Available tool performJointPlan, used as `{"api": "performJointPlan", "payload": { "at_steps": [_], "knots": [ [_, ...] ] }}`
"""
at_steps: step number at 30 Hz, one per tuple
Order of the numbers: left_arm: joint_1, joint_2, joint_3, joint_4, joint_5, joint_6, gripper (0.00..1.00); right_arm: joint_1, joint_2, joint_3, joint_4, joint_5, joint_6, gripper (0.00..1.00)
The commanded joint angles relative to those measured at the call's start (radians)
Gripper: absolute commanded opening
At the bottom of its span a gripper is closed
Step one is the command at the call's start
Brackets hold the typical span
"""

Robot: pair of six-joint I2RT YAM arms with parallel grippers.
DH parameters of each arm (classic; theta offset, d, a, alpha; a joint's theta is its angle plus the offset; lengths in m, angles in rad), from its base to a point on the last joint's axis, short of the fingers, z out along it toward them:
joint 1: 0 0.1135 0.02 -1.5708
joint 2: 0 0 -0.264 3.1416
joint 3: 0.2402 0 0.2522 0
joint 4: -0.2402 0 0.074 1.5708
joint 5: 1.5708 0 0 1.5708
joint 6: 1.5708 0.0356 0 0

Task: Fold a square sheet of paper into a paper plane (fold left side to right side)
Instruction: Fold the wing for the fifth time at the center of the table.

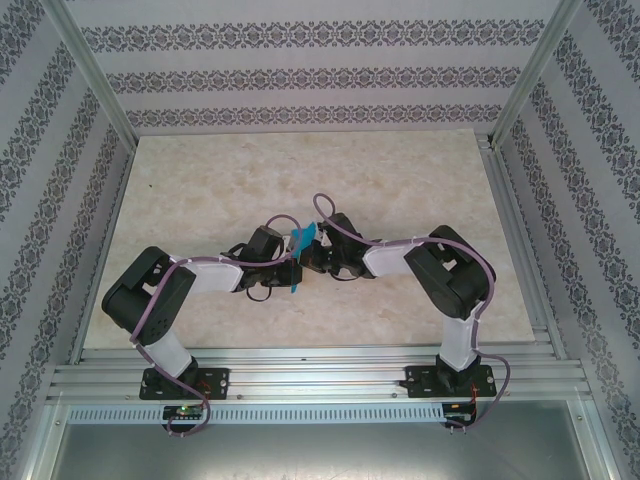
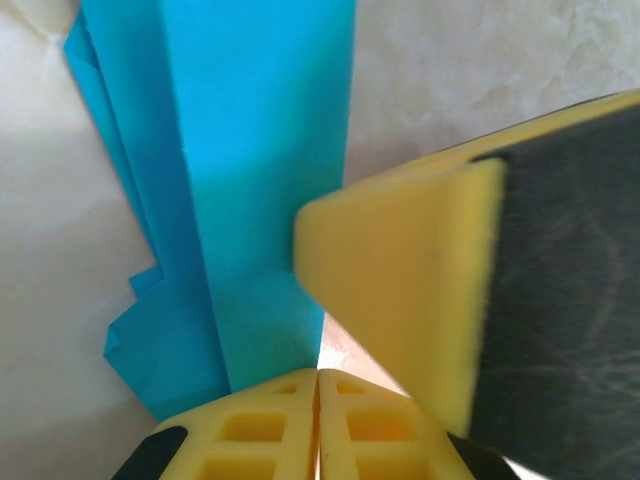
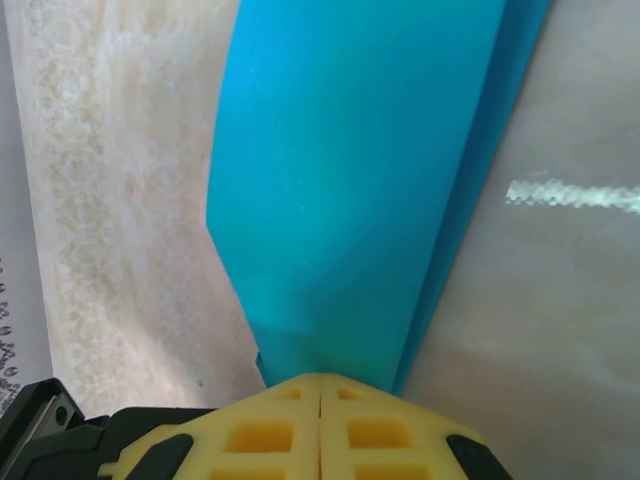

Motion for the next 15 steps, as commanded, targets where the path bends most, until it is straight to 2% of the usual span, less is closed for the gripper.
{"api": "performJointPlan", "payload": {
  "at_steps": [1,6,15],
  "knots": [
    [-0.03,0.057,-0.043,-0.092,-0.045,-0.004,0.1,0.008,0.039,0.043,0.033,0.021,0.004,0.07],
    [-0.031,0.06,-0.044,-0.094,-0.044,-0.001,0.1,-0.001,0.084,0.085,-0.043,0.064,-0.031,0.06],
    [-0.032,0.063,-0.049,-0.108,-0.056,0.007,0.09,-0.053,0.129,0.212,-0.276,0.209,-0.226,0.06]
  ]
}}
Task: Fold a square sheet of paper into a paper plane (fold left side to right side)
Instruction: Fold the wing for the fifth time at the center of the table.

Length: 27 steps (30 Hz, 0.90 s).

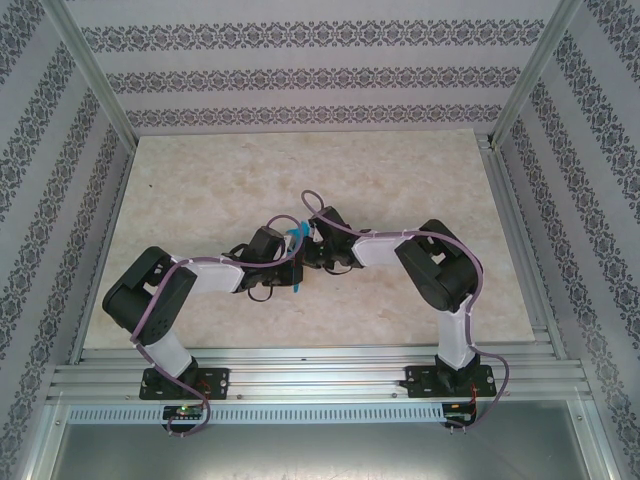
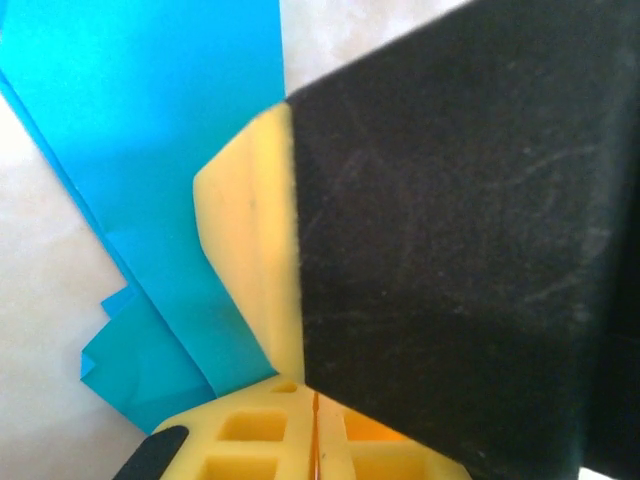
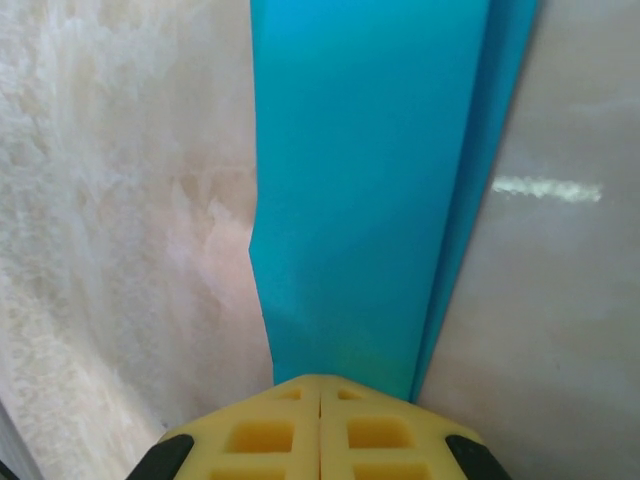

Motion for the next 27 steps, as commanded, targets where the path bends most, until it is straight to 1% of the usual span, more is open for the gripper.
{"api": "performJointPlan", "payload": {
  "at_steps": [1,8,23,25,27],
  "knots": [
    [-0.022,0.059,-0.051,-0.126,-0.033,0.009,0.09,-0.059,0.055,0.062,-0.097,0.182,-0.124,0.06],
    [-0.023,0.055,-0.063,-0.124,-0.027,0.011,0.09,-0.109,0.112,0.199,-0.194,0.222,-0.216,0.07],
    [-0.024,0.032,-0.09,-0.123,-0.025,0.007,0.09,-0.211,0.227,0.394,-0.283,0.204,-0.272,0.07],
    [-0.024,0.031,-0.09,-0.12,-0.026,0.005,0.09,-0.217,0.221,0.409,-0.293,0.208,-0.284,0.07],
    [-0.024,0.03,-0.089,-0.116,-0.02,0.006,0.09,-0.226,0.182,0.408,-0.305,0.196,-0.286,0.08]
  ]
}}
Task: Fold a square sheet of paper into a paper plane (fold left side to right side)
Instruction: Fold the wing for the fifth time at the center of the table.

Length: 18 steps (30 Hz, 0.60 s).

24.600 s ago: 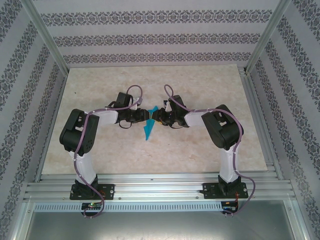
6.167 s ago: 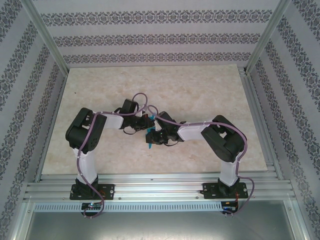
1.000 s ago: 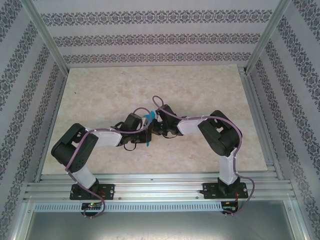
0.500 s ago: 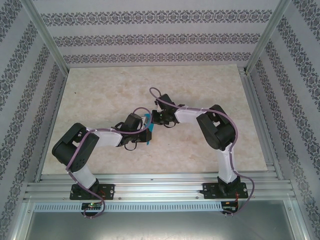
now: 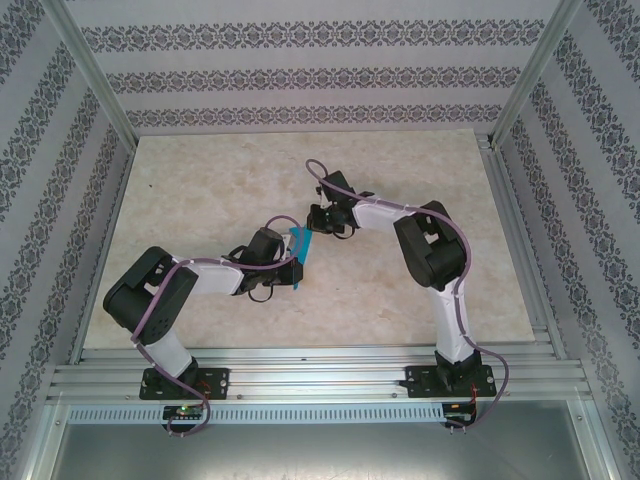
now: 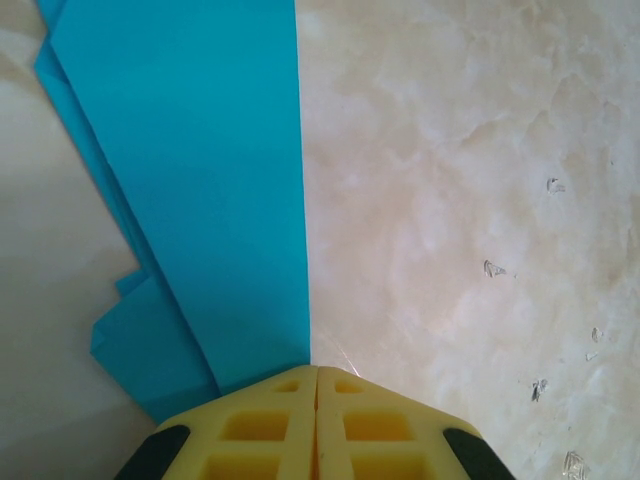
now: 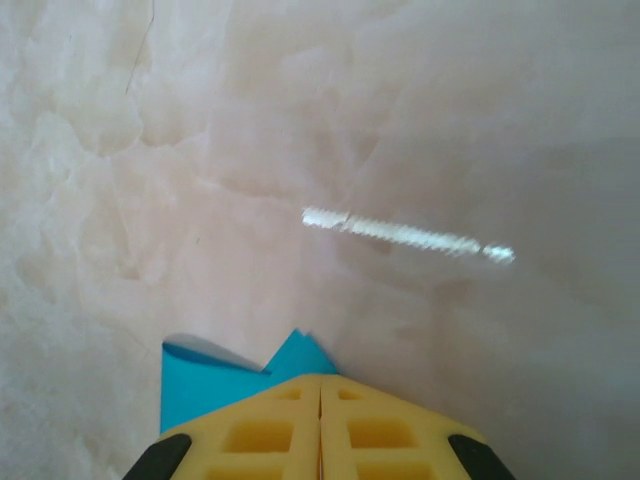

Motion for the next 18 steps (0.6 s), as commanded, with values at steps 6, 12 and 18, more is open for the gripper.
{"api": "performJointPlan", "payload": {
  "at_steps": [6,12,18],
  "knots": [
    [-0.024,0.027,-0.063,-0.174,0.009,0.0,0.09,-0.061,-0.185,-0.048,-0.015,0.124,-0.045,0.13],
    [-0.026,0.019,-0.061,-0.165,0.004,-0.004,0.09,0.036,-0.295,-0.233,0.141,0.015,0.088,0.16],
    [-0.028,0.033,-0.051,-0.16,0.009,-0.003,0.09,0.111,-0.204,-0.248,0.254,-0.005,0.189,0.15]
  ]
}}
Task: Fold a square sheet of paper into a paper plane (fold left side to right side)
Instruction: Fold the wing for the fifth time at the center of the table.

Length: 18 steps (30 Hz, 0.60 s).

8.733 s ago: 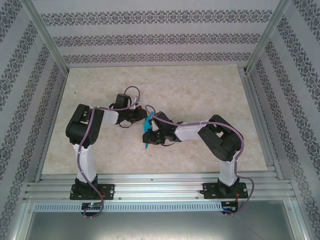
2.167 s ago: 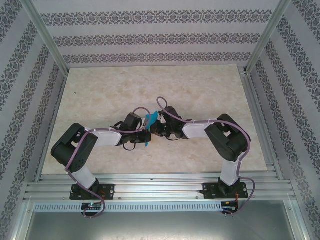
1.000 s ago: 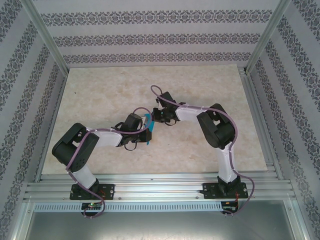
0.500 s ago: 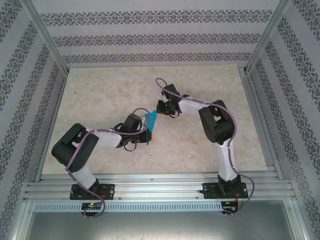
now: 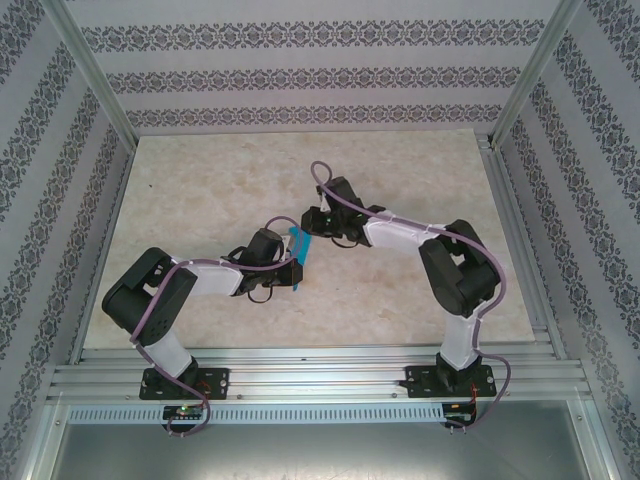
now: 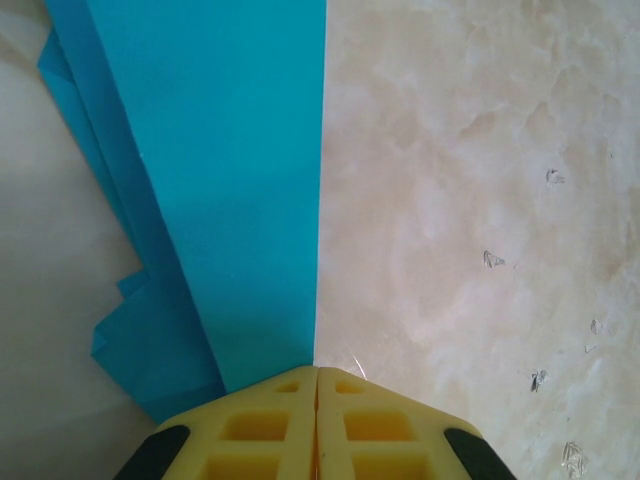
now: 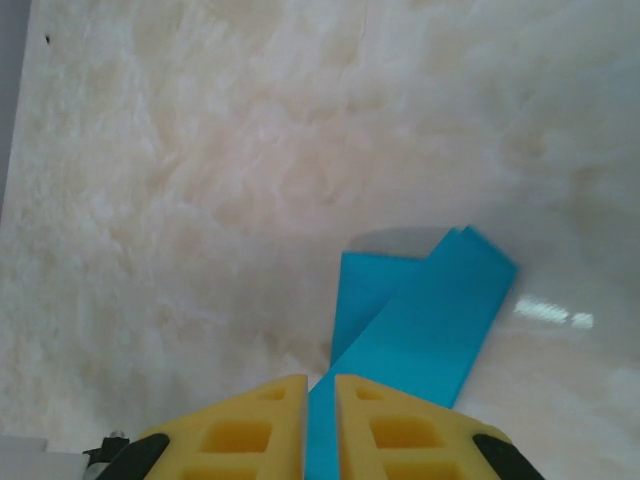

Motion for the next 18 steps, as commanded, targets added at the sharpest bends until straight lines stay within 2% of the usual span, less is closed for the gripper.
{"api": "performJointPlan", "payload": {
  "at_steps": [1,9,18],
  "knots": [
    [-0.028,0.043,-0.042,-0.159,0.007,-0.001,0.09,0.014,0.087,0.02,0.07,-0.027,0.074,0.15],
    [-0.036,0.019,-0.055,-0.155,0.019,-0.006,0.11,0.014,0.199,0.054,-0.016,0.032,0.087,0.14],
    [-0.07,-0.051,-0.151,-0.184,0.037,-0.027,0.13,-0.013,0.226,0.047,-0.076,0.079,0.054,0.14]
  ]
}}
